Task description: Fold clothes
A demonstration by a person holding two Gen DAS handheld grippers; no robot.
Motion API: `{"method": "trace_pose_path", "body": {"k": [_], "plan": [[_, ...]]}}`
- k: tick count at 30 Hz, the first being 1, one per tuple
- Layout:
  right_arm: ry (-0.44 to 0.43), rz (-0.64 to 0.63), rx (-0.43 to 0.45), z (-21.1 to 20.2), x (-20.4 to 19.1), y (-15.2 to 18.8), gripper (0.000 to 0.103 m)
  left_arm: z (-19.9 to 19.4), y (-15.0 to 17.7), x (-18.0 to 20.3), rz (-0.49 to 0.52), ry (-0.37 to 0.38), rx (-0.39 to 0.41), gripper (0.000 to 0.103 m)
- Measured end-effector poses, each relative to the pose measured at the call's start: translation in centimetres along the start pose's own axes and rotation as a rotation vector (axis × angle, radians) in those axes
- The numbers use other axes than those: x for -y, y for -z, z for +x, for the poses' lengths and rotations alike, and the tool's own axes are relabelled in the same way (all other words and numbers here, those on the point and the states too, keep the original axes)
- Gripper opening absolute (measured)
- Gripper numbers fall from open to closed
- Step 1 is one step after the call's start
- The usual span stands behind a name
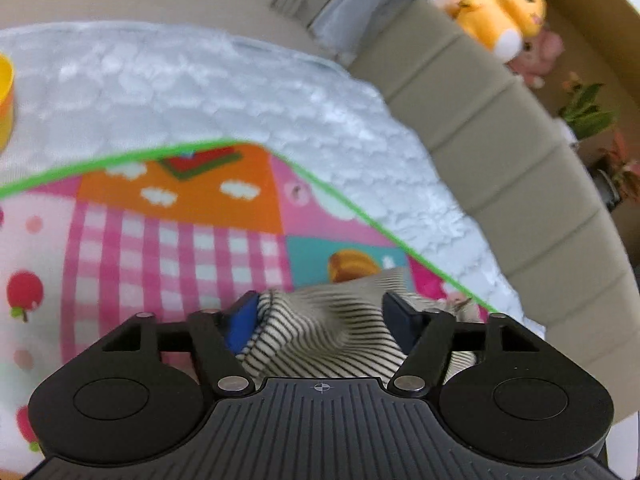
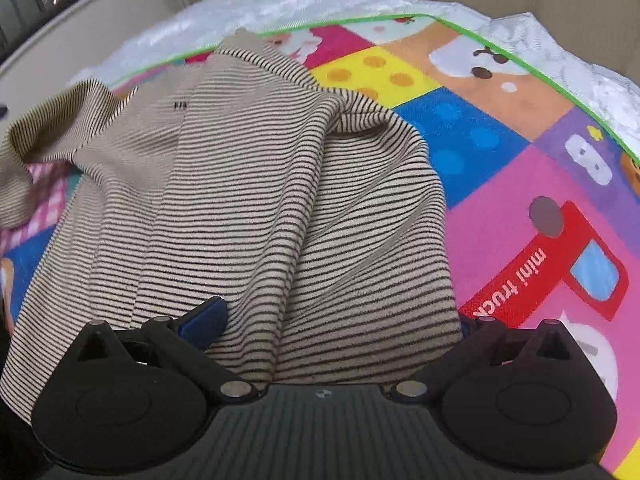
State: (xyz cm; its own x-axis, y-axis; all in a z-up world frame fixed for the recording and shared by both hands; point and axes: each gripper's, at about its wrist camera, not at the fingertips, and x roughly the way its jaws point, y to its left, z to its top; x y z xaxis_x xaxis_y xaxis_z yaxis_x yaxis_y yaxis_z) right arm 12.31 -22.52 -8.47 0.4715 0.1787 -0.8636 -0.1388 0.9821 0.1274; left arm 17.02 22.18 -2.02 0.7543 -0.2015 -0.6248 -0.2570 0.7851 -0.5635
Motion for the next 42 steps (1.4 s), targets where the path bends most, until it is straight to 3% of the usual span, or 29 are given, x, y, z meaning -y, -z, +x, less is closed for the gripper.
{"method": "trace_pose_path", "body": {"k": [1, 4, 7, 8, 9, 11, 14, 16, 18, 21, 25, 29, 32, 34, 36, 38, 40, 42], "plan": [[0.001, -0.003, 0.014, -0.6, -0.1, -0.4, 0.103, -0.4, 0.0, 0.5, 0.035, -0.003, 0.01, 0.08], [0.042, -0.054, 0.171, -4.0, -1.1, -1.6, 0.103, -1.0, 0.1, 2.9, 0.186, -0.004, 0.022, 0.087], [0.111, -0.215, 0.344, -6.3, -4.0, -3.3, 0.103, -0.2, 0.7, 6.1, 0.377, 0.007, 0.016, 0.092], [0.127, -0.257, 0.374, -6.3, -5.2, -4.1, 0.098, 0.2, 0.9, 7.2, 0.444, 0.011, 0.013, 0.095], [0.133, -0.285, 0.38, -5.6, -6.4, -5.1, 0.085, 0.8, 1.1, 8.3, 0.504, 0.017, -0.004, 0.095], [0.144, -0.303, 0.373, -3.1, -8.6, -7.0, 0.072, 3.5, 1.3, 10.2, 0.585, -0.001, -0.059, 0.095], [0.167, -0.319, 0.351, 1.3, -11.5, -9.5, 0.072, 7.5, 1.8, 12.1, 0.688, -0.033, -0.138, 0.093], [0.181, -0.335, 0.29, 4.4, -12.4, -10.5, 0.067, 9.9, 2.3, 12.4, 0.734, -0.06, -0.186, 0.089], [0.198, -0.402, 0.238, 6.2, -12.3, -10.8, 0.016, 12.3, 2.7, 12.7, 0.779, -0.087, -0.234, 0.081], [0.241, -0.54, 0.262, 5.3, -9.8, -11.1, 0.008, 15.5, 3.5, 12.9, 0.865, -0.136, -0.289, 0.066], [0.441, -0.646, 0.333, 4.6, -4.4, -13.7, 0.007, 17.2, 2.7, 11.9, 0.89, -0.175, -0.281, 0.066], [0.441, -0.568, 0.29, 7.6, -0.9, -16.5, 0.008, 18.8, 0.9, 11.0, 0.858, -0.208, -0.255, 0.07], [0.381, -0.489, 0.3, 7.0, 0.6, -17.3, 0.013, 19.8, -0.5, 10.3, 0.786, -0.224, -0.248, 0.077], [0.332, -0.433, 0.314, 6.1, 1.4, -17.6, 0.025, 20.2, -1.2, 10.0, 0.747, -0.226, -0.249, 0.08], [0.283, -0.376, 0.326, 5.2, 2.2, -17.9, 0.06, 20.1, -1.3, 10.3, 0.751, -0.232, -0.241, 0.08], [0.233, -0.328, 0.344, 3.7, 2.9, -17.8, 0.083, 19.5, -1.2, 10.5, 0.748, -0.233, -0.231, 0.08], [0.176, -0.305, 0.342, 0.2, 3.5, -16.2, 0.085, 18.5, -1.1, 10.6, 0.711, -0.224, -0.227, 0.078], [0.116, -0.255, 0.279, -1.8, 4.1, -13.7, 0.085, 17.0, -0.6, 10.8, 0.678, -0.197, -0.227, 0.078]]}}
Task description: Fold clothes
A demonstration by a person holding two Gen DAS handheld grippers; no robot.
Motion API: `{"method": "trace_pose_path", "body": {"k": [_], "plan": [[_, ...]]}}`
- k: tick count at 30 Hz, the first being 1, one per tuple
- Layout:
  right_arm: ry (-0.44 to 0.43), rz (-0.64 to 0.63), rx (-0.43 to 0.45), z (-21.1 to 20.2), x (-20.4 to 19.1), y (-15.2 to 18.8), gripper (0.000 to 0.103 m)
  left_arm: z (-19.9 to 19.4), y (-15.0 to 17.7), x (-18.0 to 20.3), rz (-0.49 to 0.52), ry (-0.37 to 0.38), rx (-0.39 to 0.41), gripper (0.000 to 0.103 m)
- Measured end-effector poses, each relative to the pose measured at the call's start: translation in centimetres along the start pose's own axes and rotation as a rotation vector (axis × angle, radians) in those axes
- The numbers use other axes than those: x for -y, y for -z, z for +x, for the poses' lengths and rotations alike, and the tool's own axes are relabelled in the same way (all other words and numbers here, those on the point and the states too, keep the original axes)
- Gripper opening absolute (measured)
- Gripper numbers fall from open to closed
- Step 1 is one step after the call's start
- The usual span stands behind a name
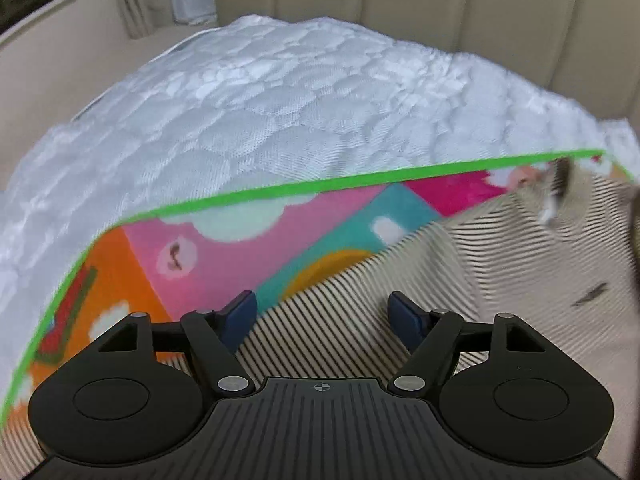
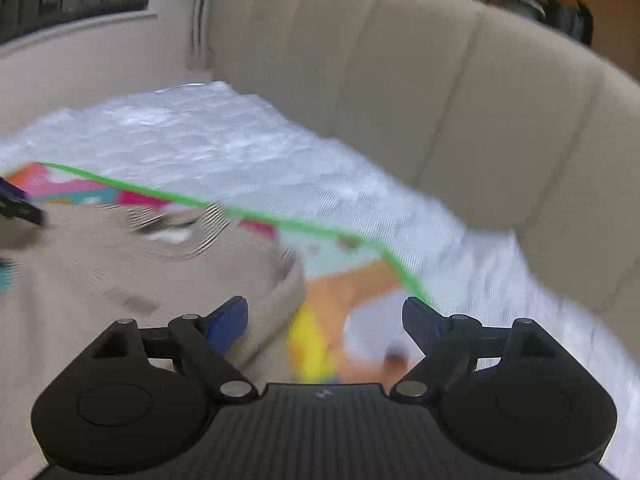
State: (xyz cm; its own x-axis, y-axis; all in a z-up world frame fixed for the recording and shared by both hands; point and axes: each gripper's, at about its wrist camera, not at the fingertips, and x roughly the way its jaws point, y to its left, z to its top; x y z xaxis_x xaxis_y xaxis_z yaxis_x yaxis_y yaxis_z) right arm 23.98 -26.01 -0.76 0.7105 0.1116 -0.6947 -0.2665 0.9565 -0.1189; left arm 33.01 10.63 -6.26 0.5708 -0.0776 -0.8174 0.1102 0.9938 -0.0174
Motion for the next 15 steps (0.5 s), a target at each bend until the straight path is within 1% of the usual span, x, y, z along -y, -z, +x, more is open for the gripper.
{"method": "trace_pose_path", "body": {"k": [2, 5, 7, 9, 10, 11, 12, 13, 14, 15], "plan": [[-0.063, 0.064, -0.078, -2.0, 0.1, 2.4, 0.085, -1.9, 1.2, 0.8, 0.002, 0.048, 0.004, 0.08], [-0.158, 0.159, -0.196, -5.1, 0.3, 5.9, 0.076, -5.2, 3.6, 2.7, 0.037, 0.127, -0.013, 0.087], [-0.221, 0.215, -0.274, -6.9, 0.3, 8.2, 0.076, -7.3, 5.4, 4.1, 0.059, 0.191, -0.037, 0.09], [-0.275, 0.22, -0.347, -7.0, -1.0, 10.1, 0.076, -9.0, 7.3, 5.4, 0.067, 0.274, -0.075, 0.095], [-0.288, 0.206, -0.373, -6.7, -1.9, 10.7, 0.073, -9.7, 8.3, 6.0, 0.065, 0.319, -0.098, 0.095], [-0.302, 0.192, -0.399, -6.4, -2.8, 11.3, 0.05, -10.1, 9.2, 6.6, 0.055, 0.362, -0.123, 0.095], [-0.313, 0.18, -0.407, -6.5, -3.5, 11.5, 0.027, -10.4, 10.1, 7.3, 0.042, 0.397, -0.151, 0.095], [-0.318, 0.172, -0.387, -7.2, -4.0, 11.2, 0.023, -10.5, 11.0, 7.9, 0.033, 0.425, -0.182, 0.096], [-0.323, 0.164, -0.367, -7.9, -4.4, 10.8, 0.017, -10.5, 11.8, 8.5, 0.029, 0.437, -0.205, 0.096], [-0.328, 0.163, -0.34, -8.8, -4.6, 10.3, 0.015, -10.5, 12.5, 9.1, 0.025, 0.448, -0.227, 0.096]]}}
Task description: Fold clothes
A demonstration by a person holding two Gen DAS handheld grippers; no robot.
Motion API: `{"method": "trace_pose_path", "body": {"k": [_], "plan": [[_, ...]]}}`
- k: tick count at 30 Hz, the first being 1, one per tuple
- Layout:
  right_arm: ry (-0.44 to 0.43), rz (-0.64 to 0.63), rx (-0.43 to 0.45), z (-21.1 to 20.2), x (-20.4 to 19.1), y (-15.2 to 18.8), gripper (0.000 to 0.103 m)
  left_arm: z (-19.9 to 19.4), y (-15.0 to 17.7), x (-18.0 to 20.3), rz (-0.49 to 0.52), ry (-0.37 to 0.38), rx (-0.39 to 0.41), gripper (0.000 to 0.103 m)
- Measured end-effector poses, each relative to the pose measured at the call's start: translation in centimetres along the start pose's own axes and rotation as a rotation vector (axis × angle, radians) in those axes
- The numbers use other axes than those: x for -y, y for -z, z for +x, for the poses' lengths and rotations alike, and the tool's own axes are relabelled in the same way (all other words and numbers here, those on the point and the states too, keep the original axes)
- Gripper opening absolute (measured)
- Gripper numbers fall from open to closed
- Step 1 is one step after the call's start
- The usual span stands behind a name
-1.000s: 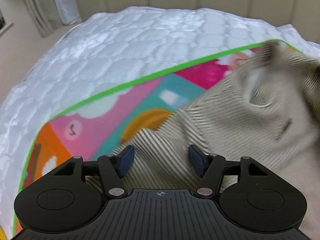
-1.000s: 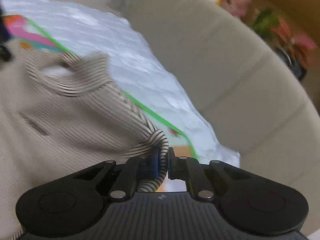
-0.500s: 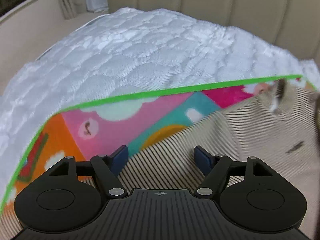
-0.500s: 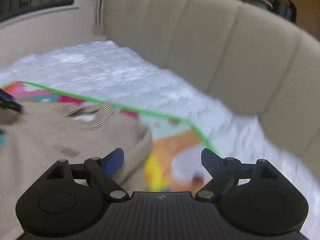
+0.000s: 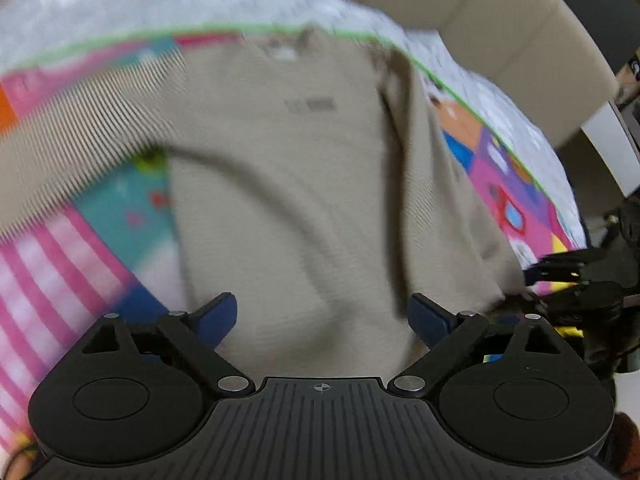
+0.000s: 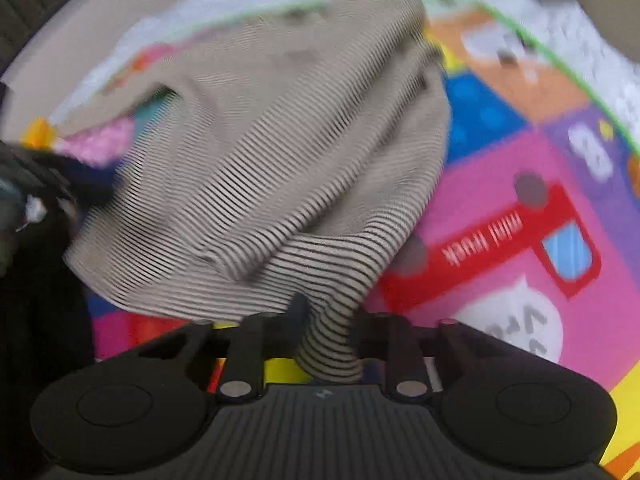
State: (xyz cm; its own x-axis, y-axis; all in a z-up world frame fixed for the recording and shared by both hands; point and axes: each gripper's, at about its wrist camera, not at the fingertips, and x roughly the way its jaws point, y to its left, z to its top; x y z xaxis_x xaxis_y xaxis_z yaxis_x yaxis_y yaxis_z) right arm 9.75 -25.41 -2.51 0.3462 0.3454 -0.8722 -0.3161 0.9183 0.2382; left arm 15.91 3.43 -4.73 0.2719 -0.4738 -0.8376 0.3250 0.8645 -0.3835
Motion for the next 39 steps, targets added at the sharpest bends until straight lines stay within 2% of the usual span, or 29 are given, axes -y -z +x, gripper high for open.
{"method": "trace_pose_path", "body": {"k": [2, 4, 6, 8, 10, 12, 13, 15, 18, 20, 23, 24, 26, 28, 30, 33, 35, 37, 39], "plan": [[-0.017, 0.004, 0.073, -2.7, -0.4, -0.5, 0.014, 0.4, 0.8, 0.6, 0.002, 0.001, -0.028, 0.096], [0.007, -0.001, 0.095, -4.5, -0.2, -0.4, 0.012, 0.5, 1.5, 1.0, 0.017, -0.009, -0.049, 0.097], [0.063, -0.008, 0.063, -4.7, 0.3, 0.3, 0.012, 0.4, 2.2, 1.3, 0.035, -0.033, -0.065, 0.099], [0.134, -0.015, 0.007, -3.9, 1.2, 1.2, 0.012, 0.7, 2.6, 1.1, 0.042, -0.097, -0.094, 0.099], [0.213, -0.05, -0.003, -3.3, 1.4, 2.3, 0.012, 0.9, 3.2, 0.7, 0.045, -0.131, -0.105, 0.099], [0.247, -0.084, 0.025, -3.5, 1.2, 3.1, 0.019, 0.9, 3.8, 0.8, 0.058, -0.153, -0.1, 0.099], [0.238, -0.09, 0.043, -3.8, 1.0, 3.3, 0.022, 0.8, 4.0, 1.0, 0.068, -0.169, -0.098, 0.099], [0.224, -0.13, 0.09, -4.0, -0.1, 3.5, 0.037, 0.7, 4.3, 1.3, 0.086, -0.202, -0.092, 0.102], [0.223, -0.275, 0.168, -3.1, -3.0, 2.7, 0.045, -0.2, 3.9, 1.0, 0.065, -0.2, -0.05, 0.102], [0.201, -0.367, 0.198, -2.0, -5.4, 2.2, 0.05, -1.1, 3.3, 0.6, -0.006, -0.172, 0.042, 0.102], [0.133, -0.477, 0.174, 1.0, -8.9, 1.5, 0.057, -1.8, 2.1, -0.4, -0.15, -0.126, 0.19, 0.102], [0.136, -0.528, 0.154, 2.3, -10.0, 1.6, 0.057, -1.6, 1.5, -0.7, -0.198, -0.11, 0.241, 0.102], [0.195, -0.643, 0.118, 4.9, -11.8, 2.0, 0.057, -1.6, 1.0, -1.9, -0.267, -0.092, 0.328, 0.102], [0.25, -0.698, 0.094, 6.8, -12.0, 2.1, 0.049, -1.4, 0.6, -3.2, -0.319, -0.082, 0.394, 0.102], [0.266, -0.672, 0.096, 7.3, -11.2, 1.5, 0.014, -1.5, 0.5, -4.5, -0.364, -0.079, 0.433, 0.102], [0.287, -0.582, 0.157, 6.0, -9.7, -0.7, 0.011, -1.9, 0.6, -6.4, -0.428, -0.084, 0.445, 0.102], [0.314, -0.498, 0.231, 3.8, -8.0, -3.3, 0.01, -1.8, 0.5, -7.3, -0.479, -0.068, 0.432, 0.102], [0.346, -0.418, 0.315, 1.0, -6.4, -6.2, 0.01, -1.4, 0.3, -7.6, -0.496, -0.032, 0.419, 0.102], [0.377, -0.342, 0.402, -2.1, -4.9, -9.0, 0.01, -1.2, 0.3, -7.7, -0.491, -0.025, 0.418, 0.102]]}}
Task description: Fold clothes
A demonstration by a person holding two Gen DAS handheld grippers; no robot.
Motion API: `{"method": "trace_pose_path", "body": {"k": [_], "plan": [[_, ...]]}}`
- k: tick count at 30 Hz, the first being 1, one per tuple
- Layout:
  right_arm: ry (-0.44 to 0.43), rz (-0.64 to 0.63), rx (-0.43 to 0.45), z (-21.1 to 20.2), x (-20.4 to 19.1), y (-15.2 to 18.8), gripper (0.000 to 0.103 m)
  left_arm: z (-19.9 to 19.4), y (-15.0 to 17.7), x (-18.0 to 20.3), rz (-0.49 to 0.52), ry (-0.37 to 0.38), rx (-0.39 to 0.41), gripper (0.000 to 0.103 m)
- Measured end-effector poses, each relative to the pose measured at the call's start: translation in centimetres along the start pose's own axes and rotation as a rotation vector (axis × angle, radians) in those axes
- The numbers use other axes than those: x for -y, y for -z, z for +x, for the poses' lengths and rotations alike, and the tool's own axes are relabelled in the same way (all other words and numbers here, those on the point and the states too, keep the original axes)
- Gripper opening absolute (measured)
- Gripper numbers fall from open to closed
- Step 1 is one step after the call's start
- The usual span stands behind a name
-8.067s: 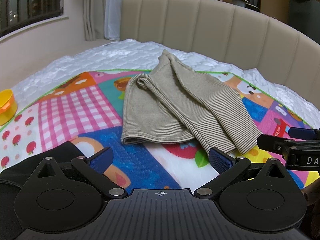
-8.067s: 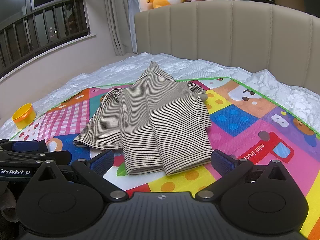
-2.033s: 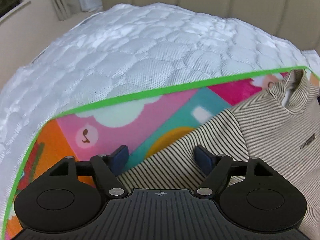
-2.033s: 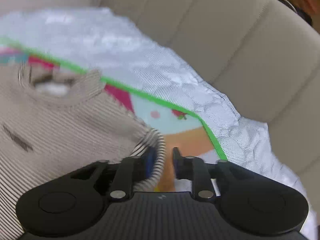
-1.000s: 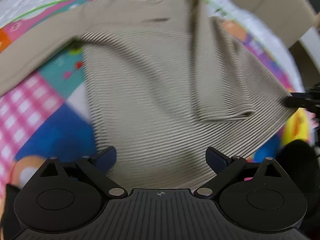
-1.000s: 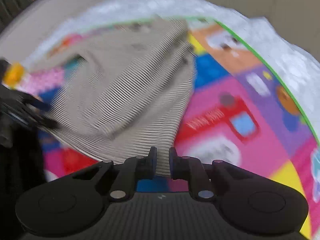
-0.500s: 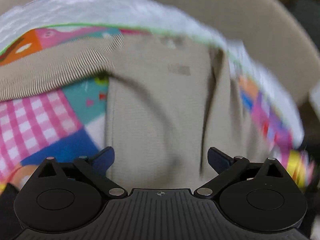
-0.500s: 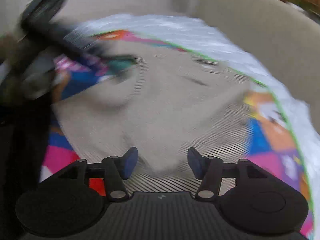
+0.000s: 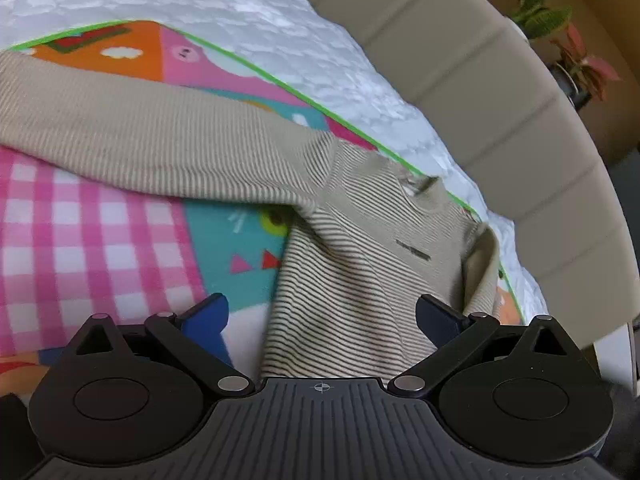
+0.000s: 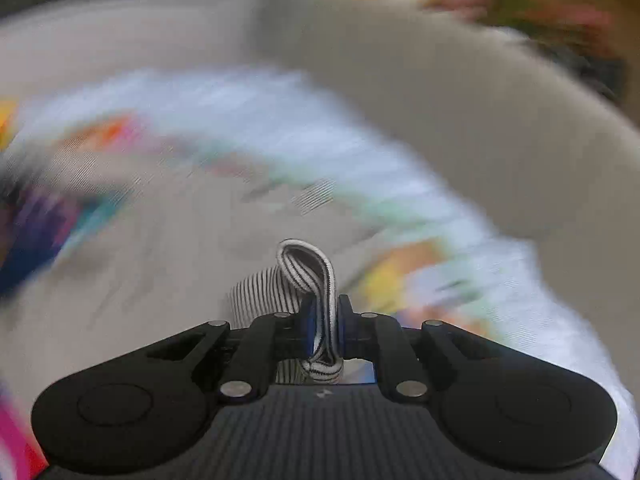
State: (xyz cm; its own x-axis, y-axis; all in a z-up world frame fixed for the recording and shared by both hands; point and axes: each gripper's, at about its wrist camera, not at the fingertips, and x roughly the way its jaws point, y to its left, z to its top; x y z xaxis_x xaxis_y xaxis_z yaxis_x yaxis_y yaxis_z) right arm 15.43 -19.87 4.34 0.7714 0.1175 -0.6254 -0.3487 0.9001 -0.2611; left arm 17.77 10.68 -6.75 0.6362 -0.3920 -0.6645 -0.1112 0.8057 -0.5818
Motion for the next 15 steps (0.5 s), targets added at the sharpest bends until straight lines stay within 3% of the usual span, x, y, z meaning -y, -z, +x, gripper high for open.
{"method": "trace_pose_path", "body": {"k": [7, 11, 15], "plan": [[0.194, 0.261, 0.213, -3.1, 10.6, -9.7, 0.01, 0.1, 0.0, -0.4, -0.008, 0.016, 0.008, 0.102], [0.13, 0.248, 0.23, -1.7, 7.8, -13.0, 0.01, -0.5, -0.3, -1.2, -0.049, 0.005, 0.044, 0.102], [0.025, 0.232, 0.197, 1.8, 2.7, -14.7, 0.01, -0.8, -0.7, -2.3, -0.115, 0.004, 0.058, 0.103]]}}
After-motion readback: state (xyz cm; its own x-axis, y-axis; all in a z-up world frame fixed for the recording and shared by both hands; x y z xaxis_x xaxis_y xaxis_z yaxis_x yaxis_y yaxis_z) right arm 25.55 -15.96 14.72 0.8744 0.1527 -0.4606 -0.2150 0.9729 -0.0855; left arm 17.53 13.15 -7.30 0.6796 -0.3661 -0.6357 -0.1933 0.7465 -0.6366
